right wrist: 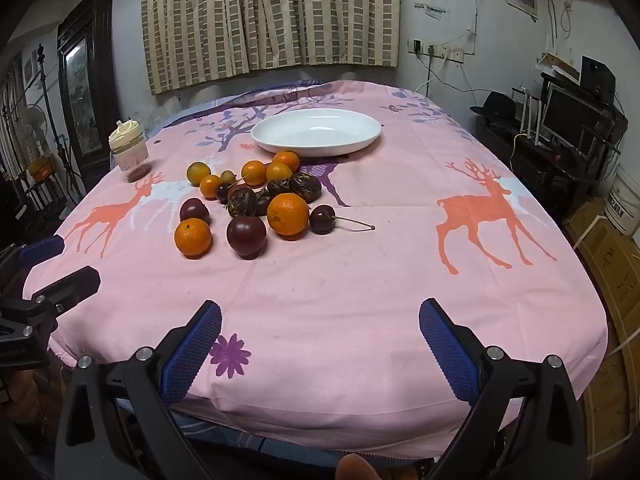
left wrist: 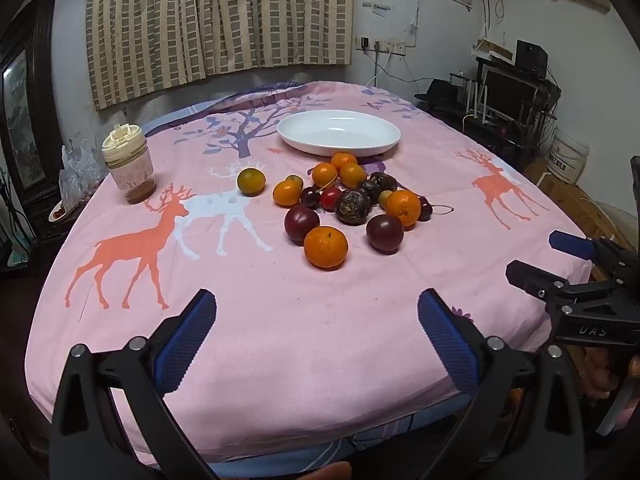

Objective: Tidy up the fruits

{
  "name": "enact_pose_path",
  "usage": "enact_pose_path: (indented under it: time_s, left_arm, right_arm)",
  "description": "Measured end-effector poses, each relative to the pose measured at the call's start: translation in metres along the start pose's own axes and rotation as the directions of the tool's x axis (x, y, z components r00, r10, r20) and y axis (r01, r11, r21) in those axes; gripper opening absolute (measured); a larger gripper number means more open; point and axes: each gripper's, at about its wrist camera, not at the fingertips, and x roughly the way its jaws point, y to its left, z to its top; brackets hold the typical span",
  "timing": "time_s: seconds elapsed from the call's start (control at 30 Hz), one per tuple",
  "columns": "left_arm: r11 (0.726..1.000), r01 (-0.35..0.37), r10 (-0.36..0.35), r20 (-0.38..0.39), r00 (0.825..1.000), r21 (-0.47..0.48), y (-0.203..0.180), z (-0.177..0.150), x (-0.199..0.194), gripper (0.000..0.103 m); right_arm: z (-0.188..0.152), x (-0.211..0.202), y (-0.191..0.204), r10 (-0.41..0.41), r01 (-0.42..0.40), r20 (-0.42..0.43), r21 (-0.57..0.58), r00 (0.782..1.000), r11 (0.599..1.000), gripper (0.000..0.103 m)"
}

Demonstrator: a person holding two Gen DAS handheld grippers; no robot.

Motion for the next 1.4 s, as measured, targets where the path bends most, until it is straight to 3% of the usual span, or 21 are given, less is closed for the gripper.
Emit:
enact_pose_path:
  time_s: [0.47, 0.83, 1.0, 1.4]
  left_arm:
    - [0.999, 0.04, -0.04, 0.004, 0.999, -0.021, 0.001, -0.002, 0.0, 0.099]
    - [0.994, -0.062, 0.066, 0.045, 0.997, -0.085, 0.012, -0.005, -0.001, 0.099]
    - [0.988, 0.002, -0.005, -0.021, 1.0, -0.156, 0.023, -0.005, 0.005, 0.099]
    - [0.999, -0.002, 0.002, -0.009, 1.0, -0.053, 0.003, -0.007, 0.001, 0.099]
  right_arm:
    - [0.0, -0.001, -0.001, 0.0, 0.0, -0.007, -0.001, 1.0, 1.0, 0.099]
    - [-0.001, 0.0, 0.001, -0.002, 0.002, -0.006, -0.002, 1.0, 1.0, 0.099]
    - [-0.001, 0.001, 0.001, -0.001, 0.001, -0.007, -0.003, 1.0, 1.0, 0.099]
    - [-0.001, 0.001, 0.001, -0.001, 0.001, -0.006, -0.004, 1.0, 1.0, 0.099]
